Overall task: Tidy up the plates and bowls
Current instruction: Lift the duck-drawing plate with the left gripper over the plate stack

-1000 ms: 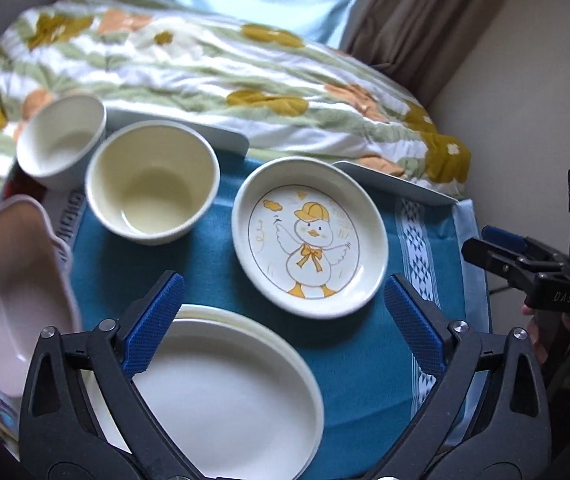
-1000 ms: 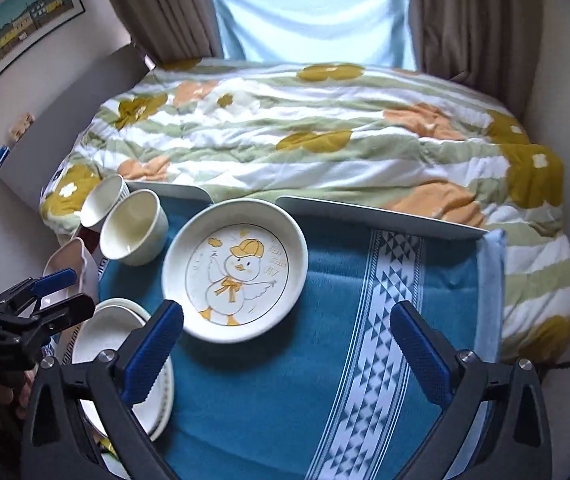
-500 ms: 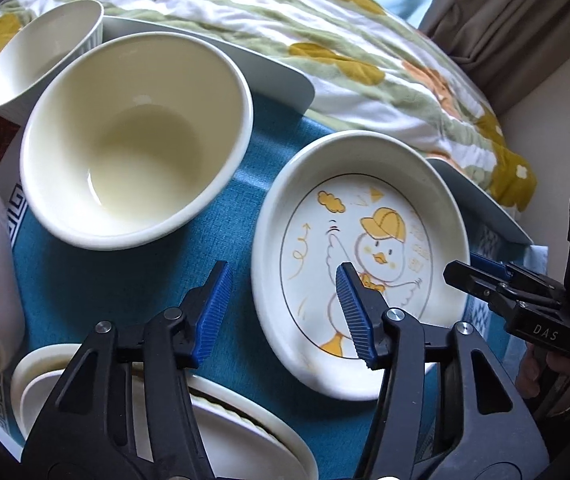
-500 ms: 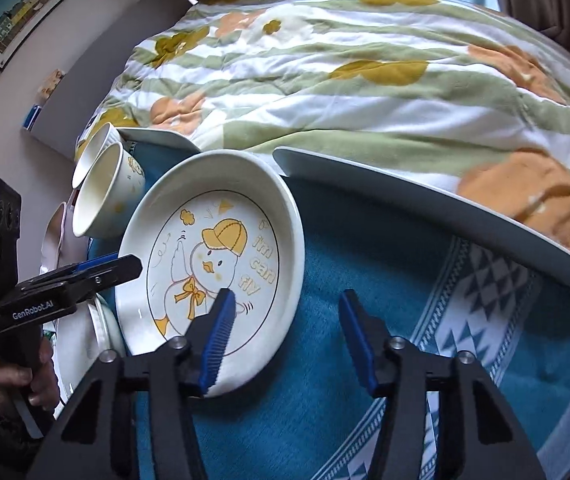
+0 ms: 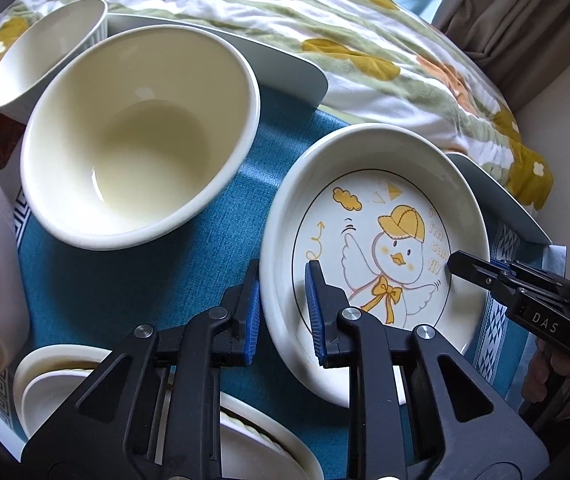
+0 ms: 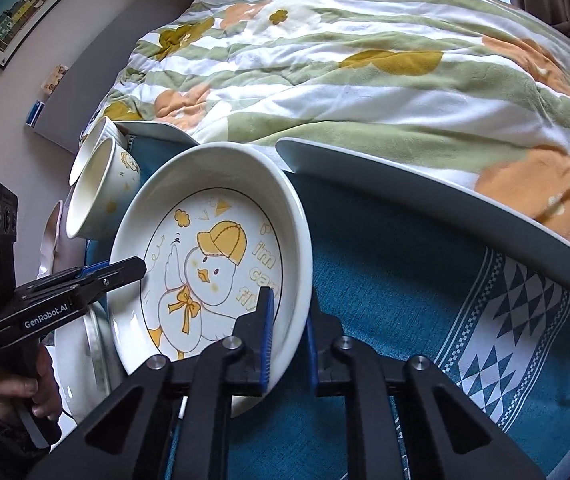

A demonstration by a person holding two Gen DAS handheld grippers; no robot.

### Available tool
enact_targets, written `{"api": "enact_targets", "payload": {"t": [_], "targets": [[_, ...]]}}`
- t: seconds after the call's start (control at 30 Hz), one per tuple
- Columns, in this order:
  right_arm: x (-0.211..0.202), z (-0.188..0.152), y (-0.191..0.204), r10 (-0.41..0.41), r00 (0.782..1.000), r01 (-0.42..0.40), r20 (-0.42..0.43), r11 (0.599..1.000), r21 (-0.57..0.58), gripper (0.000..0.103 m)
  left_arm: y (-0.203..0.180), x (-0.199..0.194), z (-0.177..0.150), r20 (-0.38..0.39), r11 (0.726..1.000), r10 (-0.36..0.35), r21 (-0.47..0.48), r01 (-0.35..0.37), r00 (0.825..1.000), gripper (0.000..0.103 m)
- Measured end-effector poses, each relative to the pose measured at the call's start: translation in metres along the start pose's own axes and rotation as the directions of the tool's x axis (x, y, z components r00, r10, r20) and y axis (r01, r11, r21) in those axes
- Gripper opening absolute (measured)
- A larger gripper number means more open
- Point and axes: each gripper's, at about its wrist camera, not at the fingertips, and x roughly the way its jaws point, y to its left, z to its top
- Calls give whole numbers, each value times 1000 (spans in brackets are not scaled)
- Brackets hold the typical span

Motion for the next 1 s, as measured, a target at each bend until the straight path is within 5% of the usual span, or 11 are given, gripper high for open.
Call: {"api": "enact_targets", "payload": {"t": [0.3,0.6,1.0], "targets": [[-20,-1,10,-32,998,32,47,999,-15,13,-7,-24,-3,42,999,-16,29,14,999,19],[-67,-16,47,-40,991,39,129,999,11,13,-4,-97,-10,152,990,-77,126,58,985,19],[-99,-94,153,-146,956,102,256,979,178,13,61,-164,-53,113,941,-178,311,135,978,19]]}}
